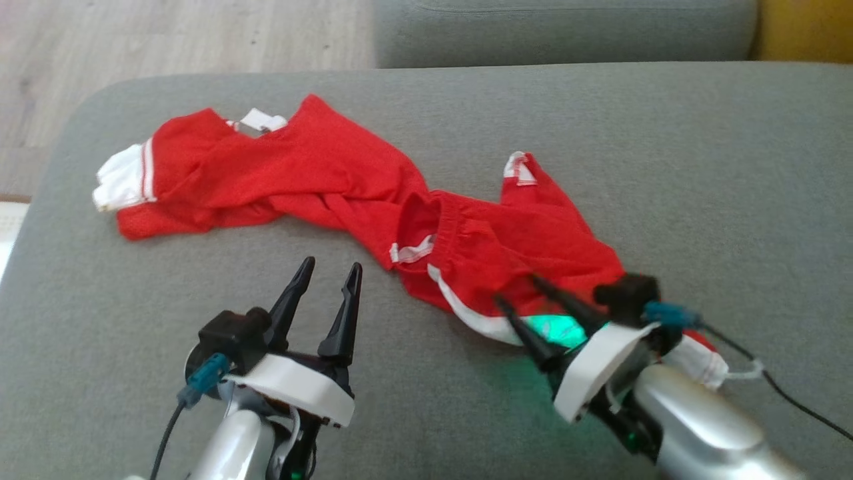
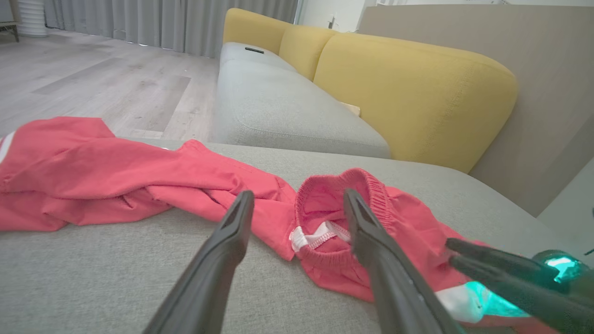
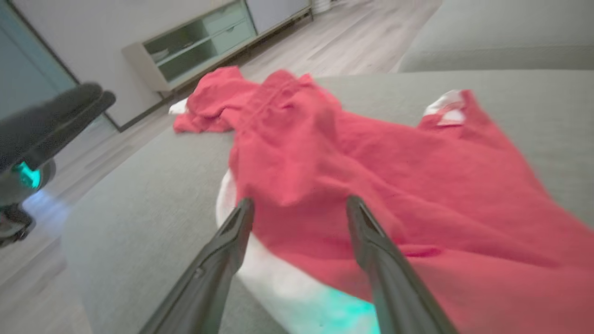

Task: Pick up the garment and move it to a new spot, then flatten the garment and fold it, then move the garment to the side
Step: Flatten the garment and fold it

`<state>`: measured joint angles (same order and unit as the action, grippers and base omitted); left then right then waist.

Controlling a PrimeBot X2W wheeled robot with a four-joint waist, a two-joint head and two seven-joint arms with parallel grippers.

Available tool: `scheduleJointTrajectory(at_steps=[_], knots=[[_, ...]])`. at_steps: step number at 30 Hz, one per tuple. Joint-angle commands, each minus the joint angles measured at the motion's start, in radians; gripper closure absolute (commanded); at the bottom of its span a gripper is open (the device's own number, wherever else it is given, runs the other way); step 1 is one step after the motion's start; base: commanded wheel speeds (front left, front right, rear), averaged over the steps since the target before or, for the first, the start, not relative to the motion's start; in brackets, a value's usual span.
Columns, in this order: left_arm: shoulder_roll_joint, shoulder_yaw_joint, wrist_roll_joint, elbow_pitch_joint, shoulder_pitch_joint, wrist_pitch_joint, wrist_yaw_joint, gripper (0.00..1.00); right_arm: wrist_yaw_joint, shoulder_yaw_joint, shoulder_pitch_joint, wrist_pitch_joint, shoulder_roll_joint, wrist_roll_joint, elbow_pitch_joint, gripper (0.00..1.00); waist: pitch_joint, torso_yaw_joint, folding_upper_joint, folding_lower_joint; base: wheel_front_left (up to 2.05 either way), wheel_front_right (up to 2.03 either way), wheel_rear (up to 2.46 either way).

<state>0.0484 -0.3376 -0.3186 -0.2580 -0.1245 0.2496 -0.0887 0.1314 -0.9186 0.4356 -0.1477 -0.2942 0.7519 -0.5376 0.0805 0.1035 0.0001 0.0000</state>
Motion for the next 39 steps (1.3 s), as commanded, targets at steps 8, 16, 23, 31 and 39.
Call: scheduleJointTrajectory(at_steps=[8,16,23,31,39], knots=[[0.002,0.052,0.007,0.021,-0.017,0.012,-0.031,0.0,-0.001,0.315,-0.128,-0.108,-0.033,-0.034,0.083,0.0,-0.01,-0.095,-0.0001,0.0,0.0,0.0,0.0],[0.002,0.09,0.004,0.034,-0.019,0.012,-0.041,0.0,-0.001,0.673,-0.355,-0.114,0.111,-0.226,0.242,0.0,0.006,-0.158,-0.0001,0.0,0.0,0.0,0.0],[0.035,0.034,-0.011,0.032,-0.037,0.012,-0.042,0.0,-0.001,0.724,-0.4,-0.114,0.175,-0.297,0.29,0.0,0.025,-0.178,-0.0001,0.0,0.0,0.0,0.0],[0.148,-0.129,-0.066,-0.059,-0.128,0.012,-0.042,0.0,-0.001,0.74,-0.38,-0.114,0.19,-0.309,0.295,0.0,0.056,-0.188,-0.0001,0.0,0.0,0.0,0.0],[0.192,-0.237,-0.09,-0.201,-0.241,0.012,-0.042,0.0,-0.001,0.737,-0.367,-0.114,0.193,-0.308,0.295,0.0,0.088,-0.207,-0.0001,0.0,0.0,0.0,0.0]])
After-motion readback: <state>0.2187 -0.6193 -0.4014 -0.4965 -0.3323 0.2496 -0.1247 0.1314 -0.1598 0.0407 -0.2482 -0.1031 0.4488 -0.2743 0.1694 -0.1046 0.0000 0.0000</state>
